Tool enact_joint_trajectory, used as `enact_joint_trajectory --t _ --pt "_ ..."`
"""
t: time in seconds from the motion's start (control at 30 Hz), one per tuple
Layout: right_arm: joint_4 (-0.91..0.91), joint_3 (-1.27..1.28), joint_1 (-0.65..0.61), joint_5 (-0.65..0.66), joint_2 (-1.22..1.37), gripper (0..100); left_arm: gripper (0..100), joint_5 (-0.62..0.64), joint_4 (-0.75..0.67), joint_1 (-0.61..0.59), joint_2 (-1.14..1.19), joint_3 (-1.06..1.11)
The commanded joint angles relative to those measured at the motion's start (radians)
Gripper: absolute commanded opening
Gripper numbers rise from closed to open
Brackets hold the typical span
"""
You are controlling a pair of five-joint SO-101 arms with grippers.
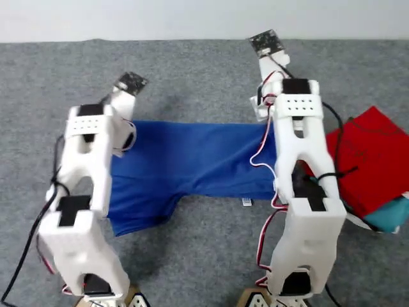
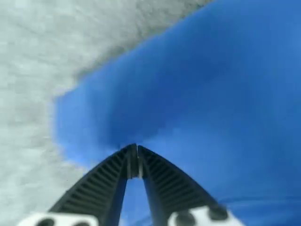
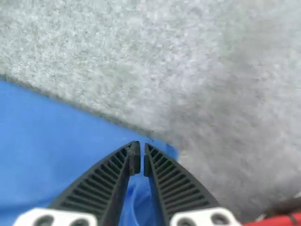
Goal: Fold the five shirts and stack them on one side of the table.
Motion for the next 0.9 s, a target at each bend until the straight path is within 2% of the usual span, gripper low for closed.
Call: enact_joint_trajectory --t 0.0,0.4,0.77,0.87 --pt "-0.015 -0.054 -0.031 -0.011 0.012 2.4 1 0.035 0.006 0.025 0.086 -0.067" --pt "-0.018 -0.054 0.016 -0.011 0.168 2.4 1 0.035 0.264 0.029 0.344 -0.441" --pt "-0.067 -0.054 0.254 -0.003 0.222 2.4 1 0.037 0.279 0.029 0.362 -0.464" --pt "-0.064 -0.054 0.285 -0.003 0.189 2.4 1 0.037 0.279 0.029 0.362 -0.464"
